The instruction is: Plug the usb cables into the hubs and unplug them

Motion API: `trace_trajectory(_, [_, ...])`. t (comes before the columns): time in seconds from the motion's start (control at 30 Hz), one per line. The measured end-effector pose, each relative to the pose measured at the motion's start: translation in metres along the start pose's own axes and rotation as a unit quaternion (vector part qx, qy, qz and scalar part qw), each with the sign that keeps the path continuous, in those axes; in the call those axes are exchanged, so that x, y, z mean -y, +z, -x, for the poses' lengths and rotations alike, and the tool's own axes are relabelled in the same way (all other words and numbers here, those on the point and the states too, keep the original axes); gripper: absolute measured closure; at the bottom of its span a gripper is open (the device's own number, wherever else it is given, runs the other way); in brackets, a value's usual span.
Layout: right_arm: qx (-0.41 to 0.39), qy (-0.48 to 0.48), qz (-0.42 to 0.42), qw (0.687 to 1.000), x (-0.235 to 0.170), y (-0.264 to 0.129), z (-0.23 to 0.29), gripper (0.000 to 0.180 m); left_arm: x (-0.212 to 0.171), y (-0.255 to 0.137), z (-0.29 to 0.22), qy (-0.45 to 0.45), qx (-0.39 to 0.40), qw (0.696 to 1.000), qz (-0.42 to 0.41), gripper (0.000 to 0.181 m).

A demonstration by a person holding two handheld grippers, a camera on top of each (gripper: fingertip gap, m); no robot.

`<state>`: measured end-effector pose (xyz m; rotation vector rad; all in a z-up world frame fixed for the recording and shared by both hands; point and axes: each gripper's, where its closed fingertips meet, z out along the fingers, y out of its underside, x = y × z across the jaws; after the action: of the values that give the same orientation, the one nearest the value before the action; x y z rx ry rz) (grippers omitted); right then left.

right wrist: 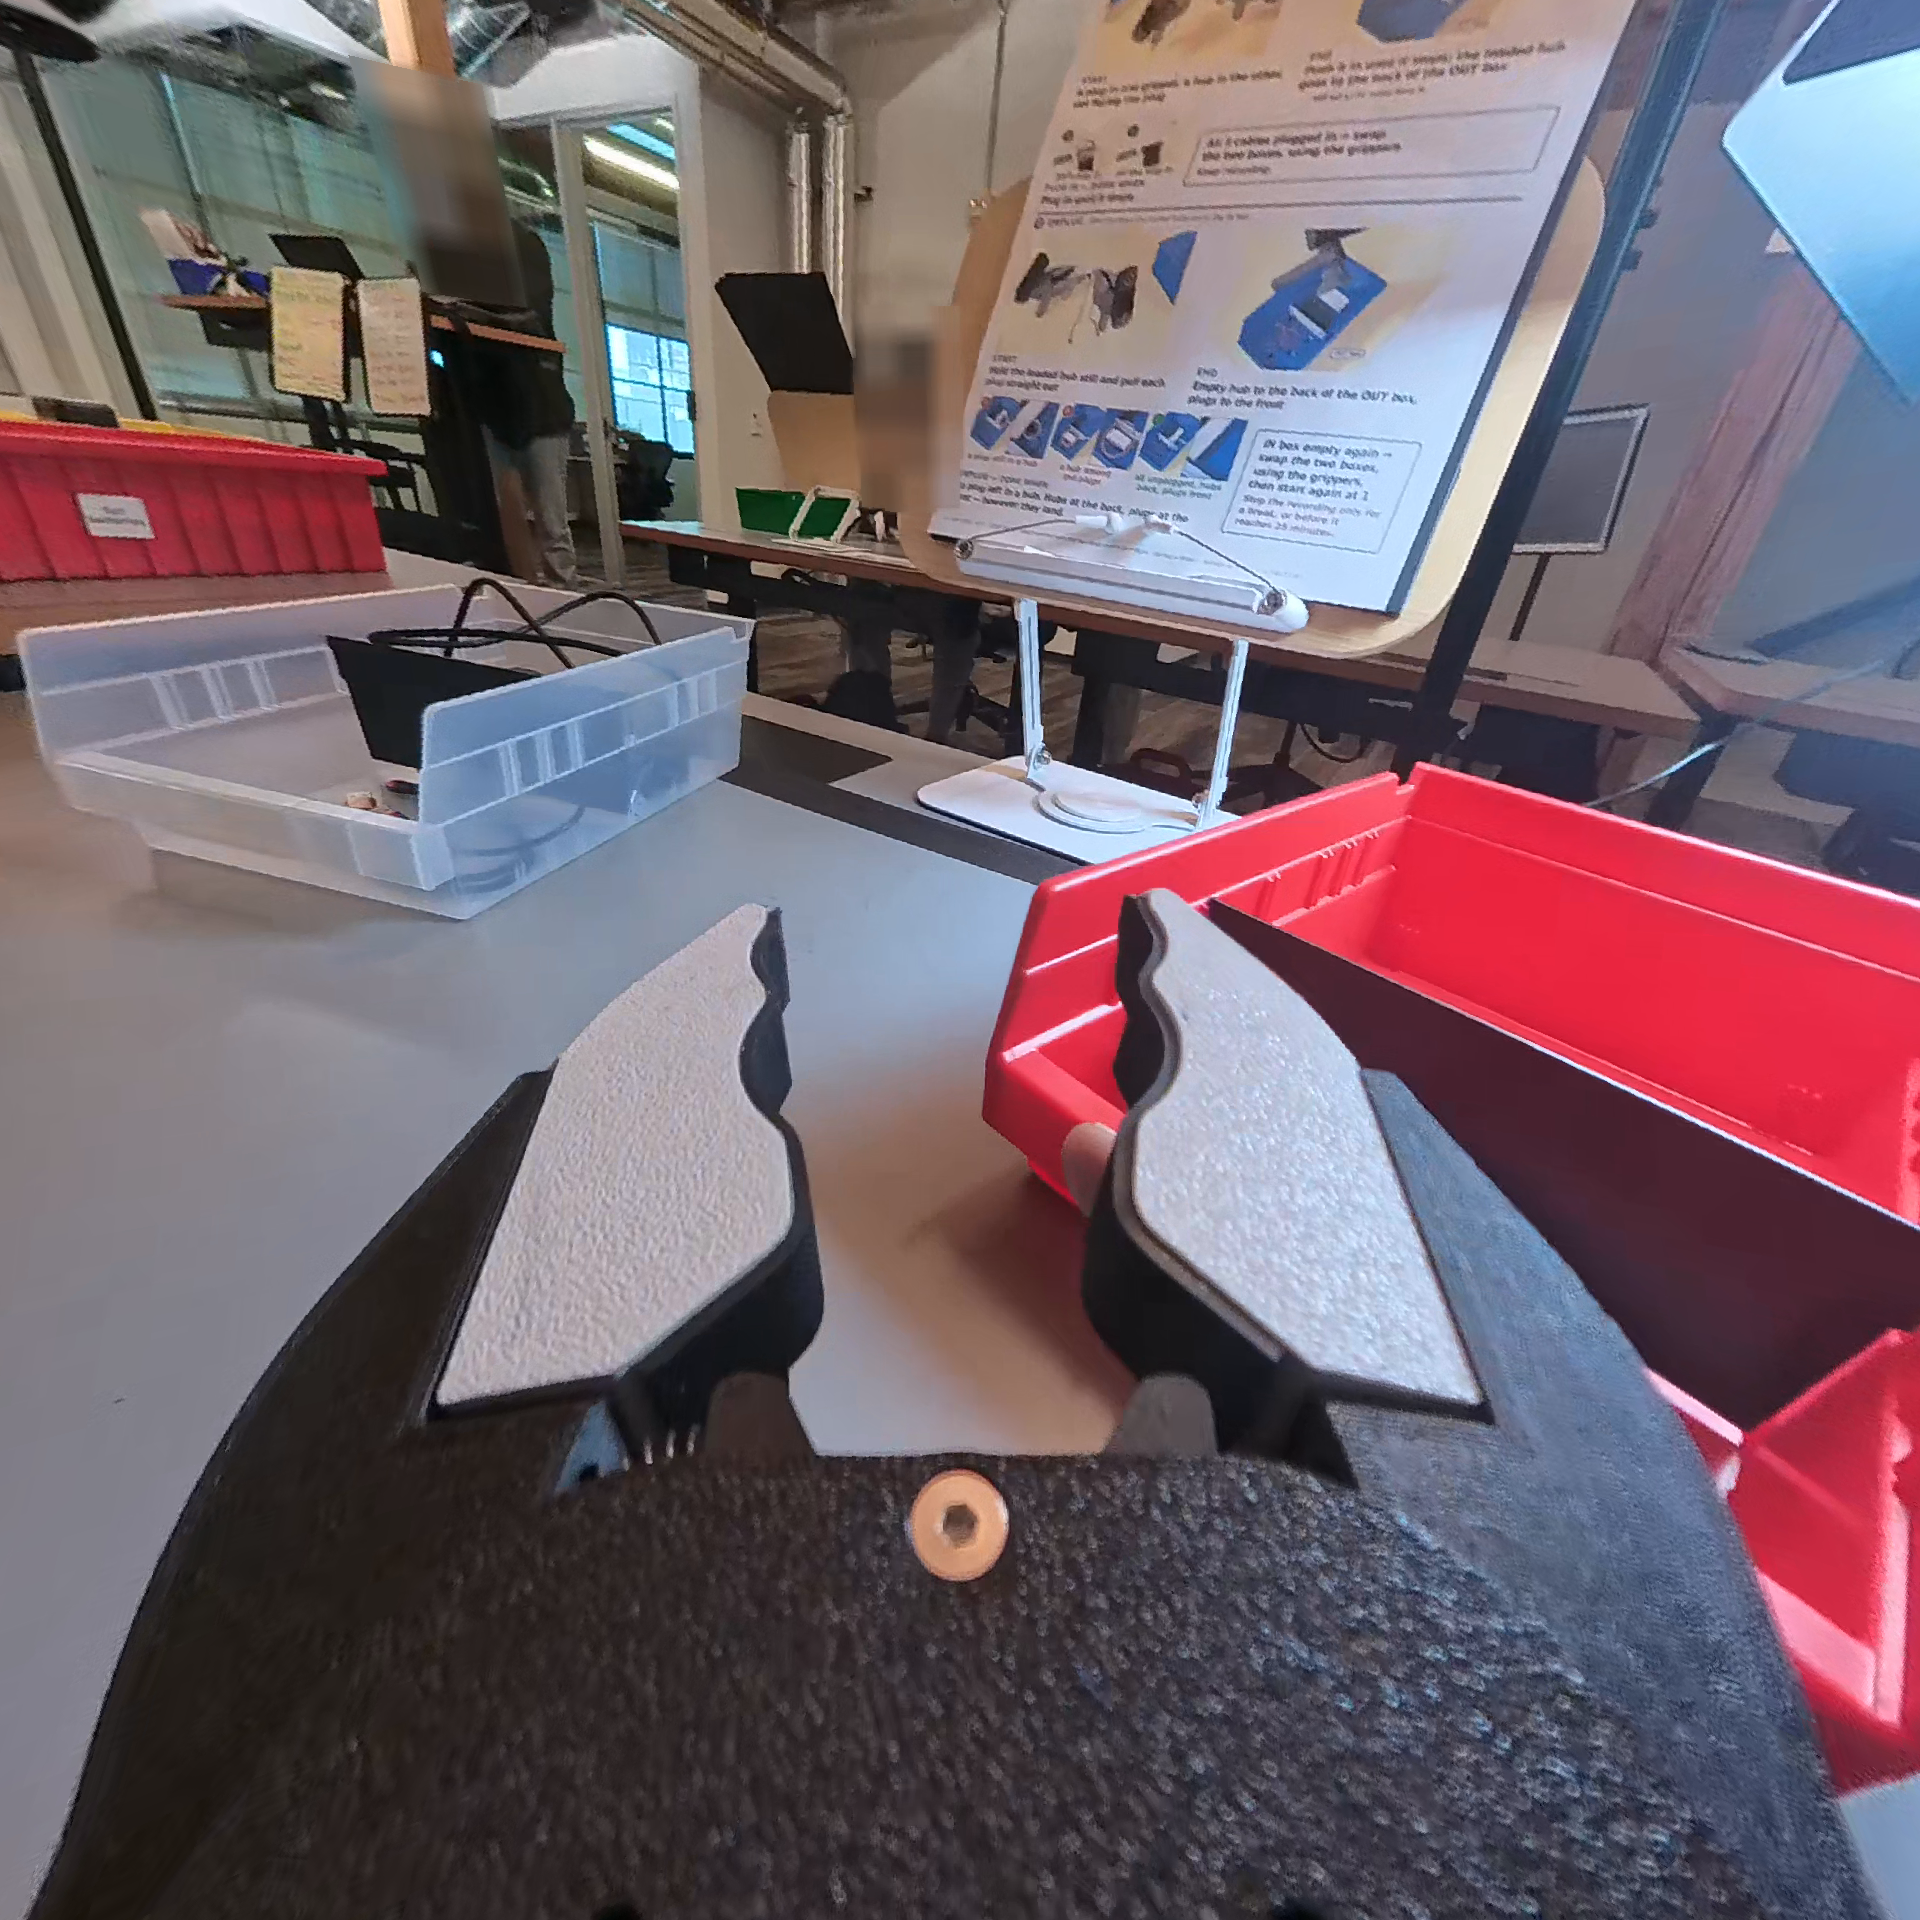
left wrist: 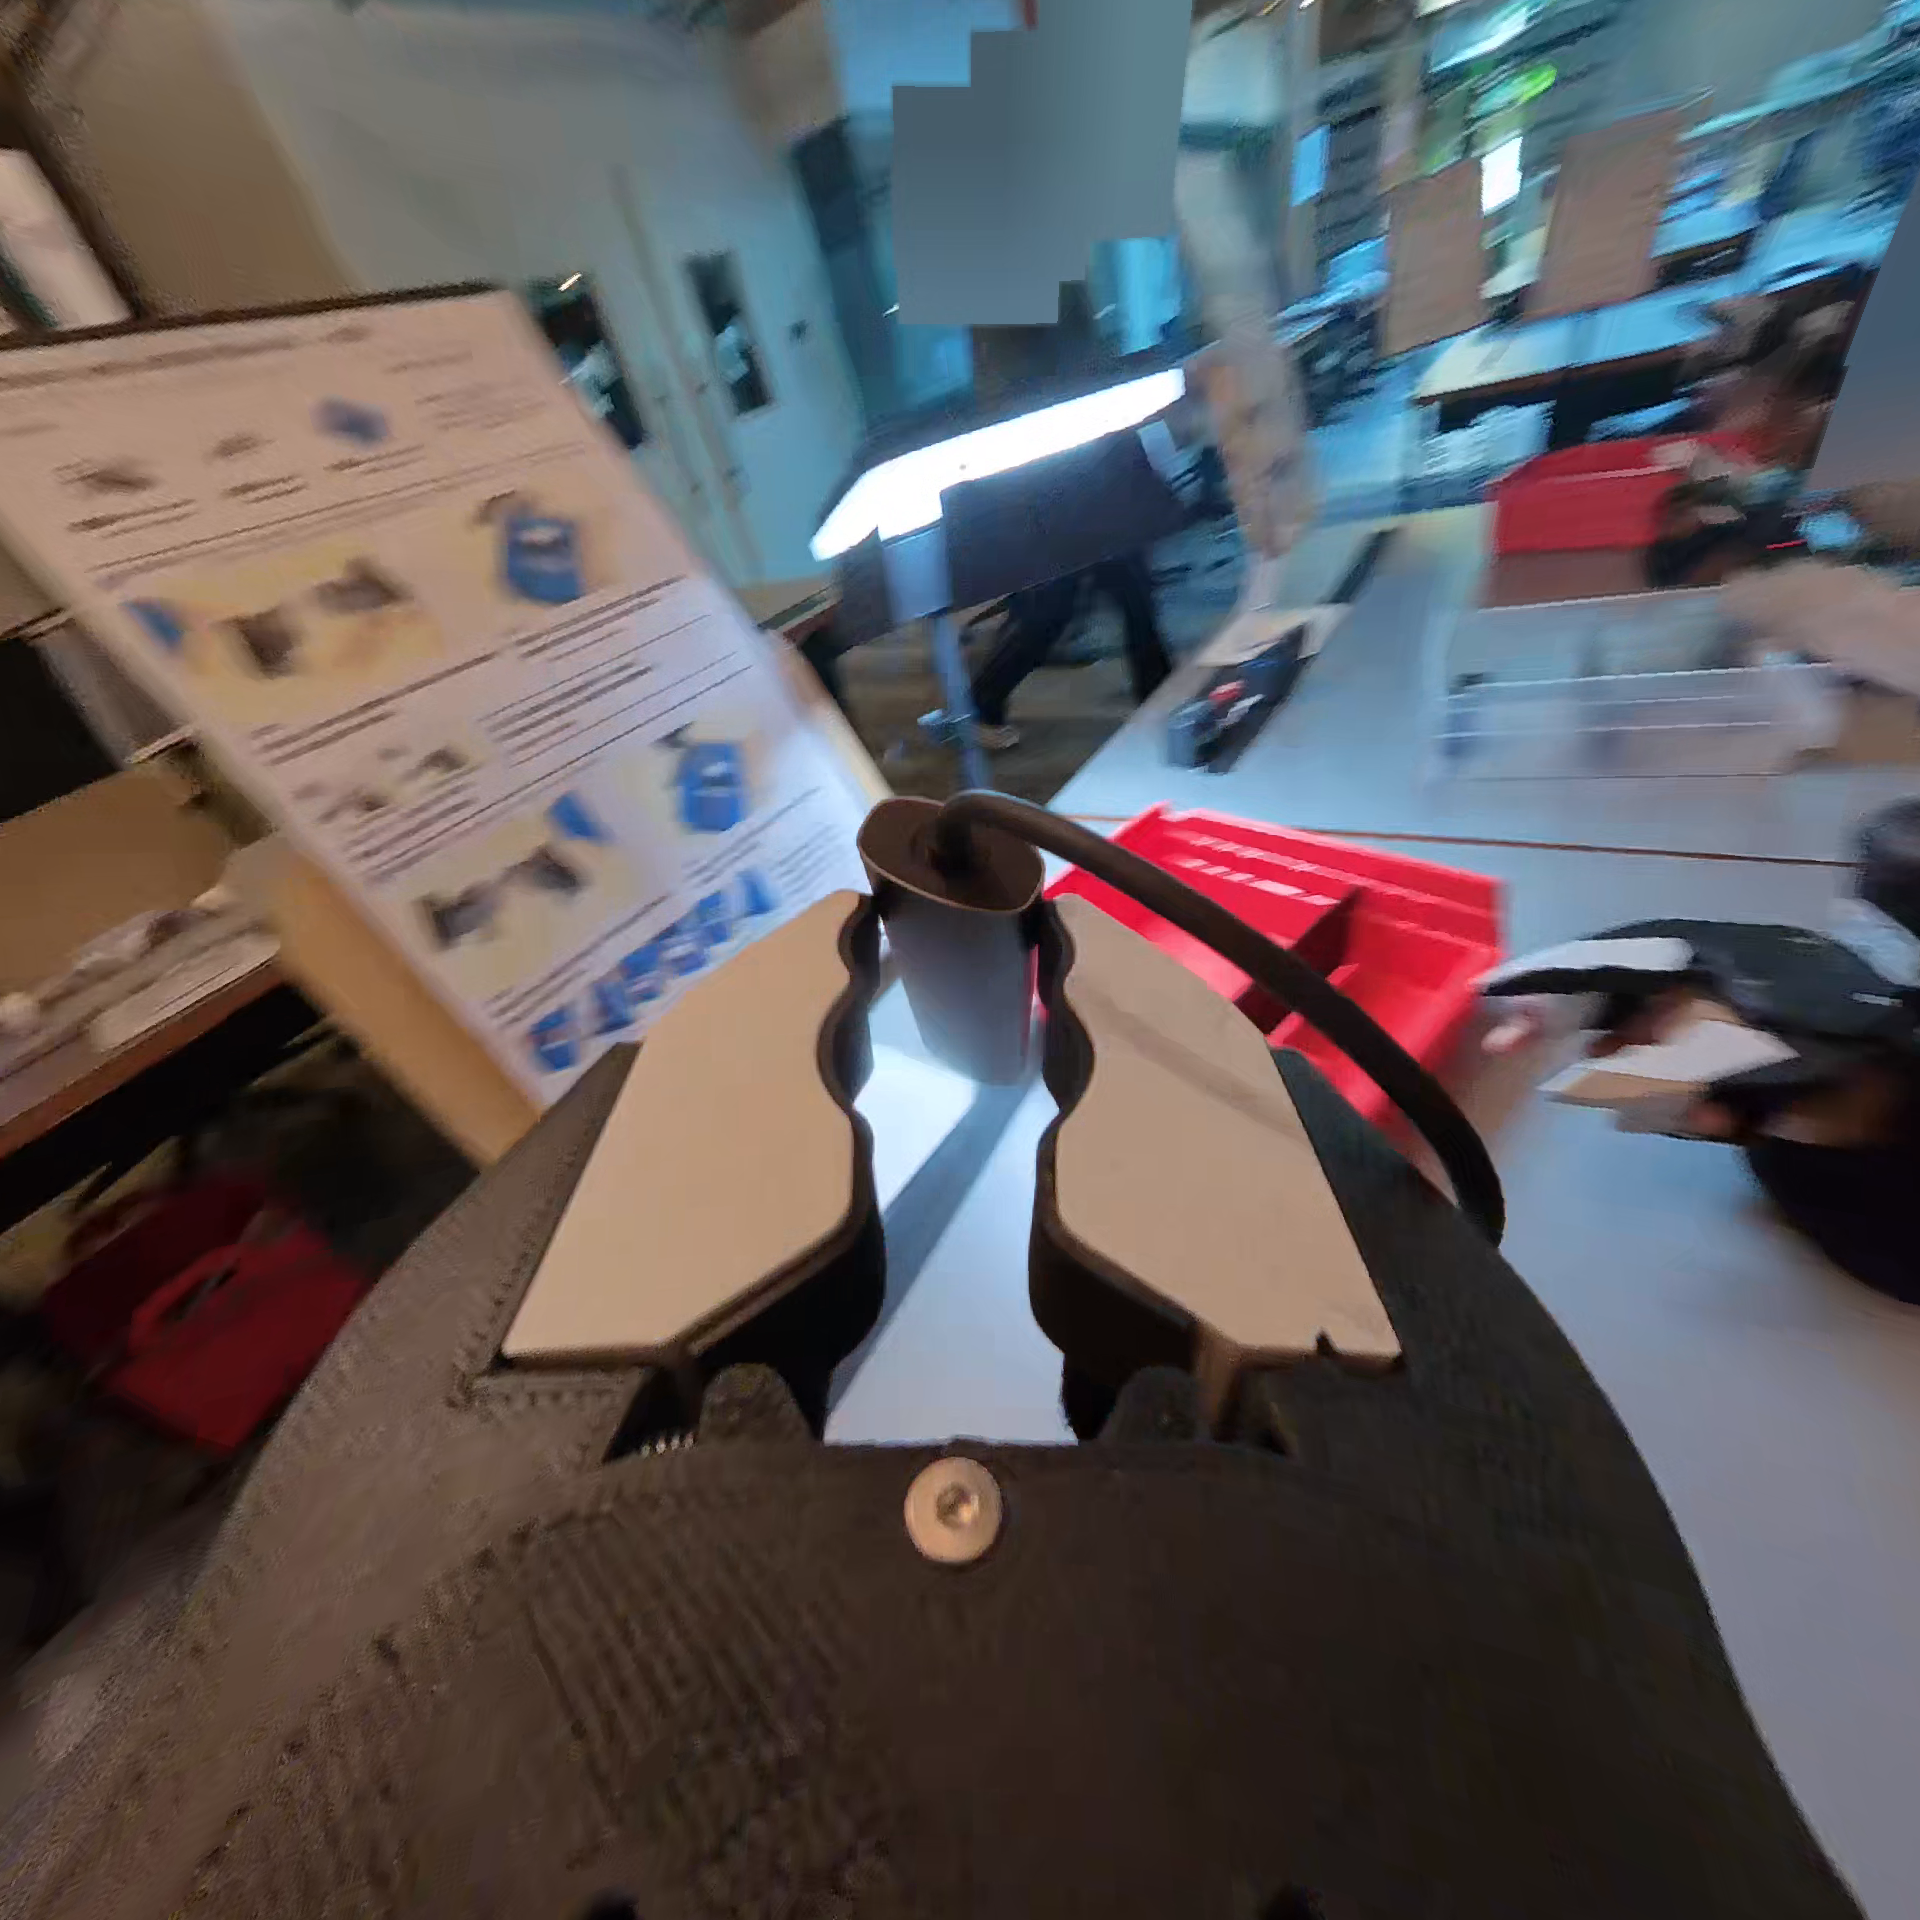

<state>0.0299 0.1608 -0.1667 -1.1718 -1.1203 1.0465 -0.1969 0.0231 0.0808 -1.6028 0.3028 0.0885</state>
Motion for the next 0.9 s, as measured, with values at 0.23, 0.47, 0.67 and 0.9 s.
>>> trace_trajectory(0.23, [0.041,-0.073,-0.018,0.996,0.006,0.0,0.036,0.118,-0.07,0.001,-0.143,-0.047,-0.092,0.992,-0.068,0.152])
trace_trajectory(0.47, [0.096,-0.205,0.012,0.974,-0.006,0.022,0.107,0.124,-0.179,0.039,-0.191,-0.126,-0.025,0.992,0.019,0.152])
trace_trajectory(0.67, [0.06,-0.277,0.079,0.956,-0.022,0.058,0.12,0.146,-0.195,0.063,-0.219,-0.117,0.003,0.992,0.054,0.152])
trace_trajectory(0.9, [0.175,-0.167,0.02,0.97,-0.011,0.045,0.125,0.161,-0.173,0.053,-0.243,-0.067,-0.081,0.994,-0.004,0.146])
